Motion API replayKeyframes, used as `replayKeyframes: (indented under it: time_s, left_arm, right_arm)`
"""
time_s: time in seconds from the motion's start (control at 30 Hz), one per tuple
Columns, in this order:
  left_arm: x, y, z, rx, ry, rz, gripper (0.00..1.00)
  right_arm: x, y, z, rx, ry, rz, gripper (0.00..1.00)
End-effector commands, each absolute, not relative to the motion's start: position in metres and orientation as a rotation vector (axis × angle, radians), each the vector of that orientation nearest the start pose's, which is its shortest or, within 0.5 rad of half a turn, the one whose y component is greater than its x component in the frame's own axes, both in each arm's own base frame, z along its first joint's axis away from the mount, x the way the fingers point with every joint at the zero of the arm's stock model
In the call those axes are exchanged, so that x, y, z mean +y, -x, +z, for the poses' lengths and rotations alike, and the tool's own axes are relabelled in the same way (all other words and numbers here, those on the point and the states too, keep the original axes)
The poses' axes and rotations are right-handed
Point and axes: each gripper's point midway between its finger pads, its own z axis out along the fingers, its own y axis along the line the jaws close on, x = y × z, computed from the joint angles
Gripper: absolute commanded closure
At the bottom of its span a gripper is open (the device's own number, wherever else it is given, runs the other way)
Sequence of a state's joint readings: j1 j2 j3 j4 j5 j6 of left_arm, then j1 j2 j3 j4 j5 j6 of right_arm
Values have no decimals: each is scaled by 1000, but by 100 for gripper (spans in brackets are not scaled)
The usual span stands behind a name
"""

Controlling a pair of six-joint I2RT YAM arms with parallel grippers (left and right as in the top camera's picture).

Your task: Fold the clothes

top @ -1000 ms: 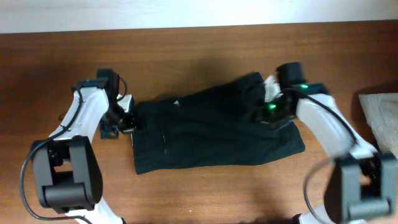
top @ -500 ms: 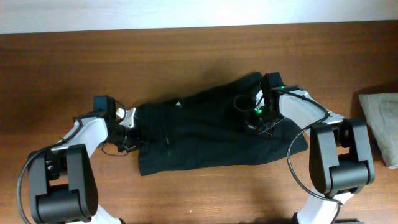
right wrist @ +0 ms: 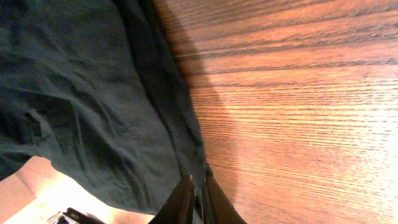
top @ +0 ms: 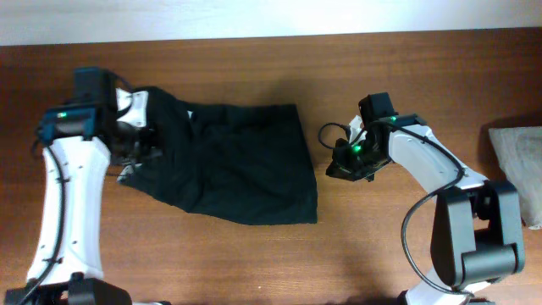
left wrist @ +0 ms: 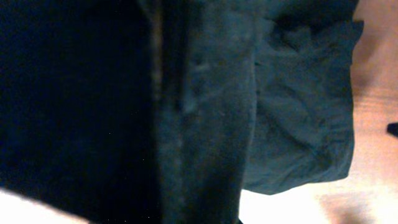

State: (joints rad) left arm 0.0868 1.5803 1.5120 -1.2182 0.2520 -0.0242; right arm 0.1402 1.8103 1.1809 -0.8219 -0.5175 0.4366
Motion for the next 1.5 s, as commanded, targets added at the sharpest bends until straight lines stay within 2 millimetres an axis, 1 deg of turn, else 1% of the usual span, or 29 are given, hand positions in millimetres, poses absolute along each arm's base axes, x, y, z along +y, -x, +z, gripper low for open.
replayKeyframes:
  time_s: [0.0, 0.1, 0.13, 0.2, 0.23, 0.33, 0.4, 0.53, 0.6, 0.67, 0.77, 0.8, 0.83, 0.87, 0.93, 0.97, 1.0, 1.03, 1.1, 1.13, 1.17, 1.2, 1.23, 1.27, 1.3, 1.33, 1.37, 1.4, 1.47]
  left_arm:
    - [-62, -352, 177, 2853, -23, -319, 100]
    - [-115, -360, 150, 2904, -14, -372, 100]
    - [-143, -363, 139, 2913, -46, -426, 100]
    - [-178, -363, 126, 2918, -92, -474, 100]
    - [-187, -361, 123, 2917, -120, -480, 100]
    - [-198, -362, 125, 2898, -154, -498, 100]
    - [-207, -364, 135, 2876, -170, -572, 100]
    - [-219, -365, 150, 2851, -200, -653, 100]
    - [-227, -355, 148, 2876, -231, -651, 99]
    - [-247, -339, 145, 2893, -316, -655, 100]
    - [-271, -322, 124, 2941, -392, -580, 100]
    - [-278, -318, 115, 2962, -402, -576, 84]
    - [-283, -315, 109, 2971, -422, -571, 51]
    - [-280, -321, 111, 2953, -411, -548, 35]
    - [-258, -350, 132, 2898, -333, -473, 25]
    - [-241, -366, 150, 2863, -331, -428, 24]
    - [-224, -378, 165, 2839, -317, -377, 23]
    - [-196, -394, 177, 2812, -286, -298, 23]
    - [-165, -401, 169, 2844, -270, -254, 23]
    - [-155, -398, 157, 2883, -308, -269, 30]
    - [-159, -392, 145, 2910, -393, -351, 40]
    - [-171, -378, 124, 2946, -530, -493, 60]
    - [-174, -363, 95, 3017, -602, -554, 86]
    - [-169, -347, 62, 3110, -618, -554, 96]
    - [-165, -340, 43, 3151, -622, -539, 96]
    - [-154, -331, 22, 3211, -613, -481, 97]
    - [-134, -328, 7, 3256, -596, -331, 97]
    - [-112, -331, -1, 3279, -512, -171, 97]
    - [-98, -341, -3, 3266, -429, -127, 94]
  right_arm:
    - [129, -329, 58, 3021, -374, 789, 89]
    - [122, -329, 55, 3031, -382, 726, 87]
    - [117, -330, 52, 3033, -387, 675, 86]
    - [114, -327, 46, 3050, -400, 642, 86]
    - [116, -325, 41, 3066, -447, 651, 89]
    - [137, -319, 32, 3092, -416, 808, 87]
    - [154, -310, 23, 3091, -353, 872, 86]
    - [158, -292, -1, 3108, -504, 871, 89]
    - [157, -288, -6, 3114, -563, 868, 89]
    - [157, -288, -6, 3112, -562, 868, 90]
    - [157, -288, -6, 3113, -561, 868, 90]
    - [157, -288, -6, 3113, -561, 868, 89]
    - [157, -288, -6, 3113, -562, 869, 89]
    - [156, -288, -6, 3114, -565, 868, 85]
    - [148, -293, 1, 3084, -532, 880, 79]
    - [142, -299, 12, 3047, -508, 886, 78]
    - [135, -306, 26, 3002, -473, 879, 76]
    - [123, -319, 59, 2896, -416, 880, 74]
    - [123, -331, 99, 2760, -271, 896, 64]
    - [129, -332, 110, 2724, -222, 903, 59]
    - [135, -331, 111, 2720, -193, 908, 59]
    - [146, -329, 106, 2739, -157, 917, 60]
    - [164, -327, 91, 2779, -129, 921, 70]
    - [183, -325, 64, 2850, -167, 933, 82]
    - [188, -322, 37, 2924, -271, 932, 89]
    - [184, -320, 13, 2986, -390, 908, 94]
    - [173, -320, -3, 3019, -510, 873, 96]
    - [161, -322, -12, 3026, -582, 860, 96]
    - [145, -329, -10, 2999, -621, 868, 96]
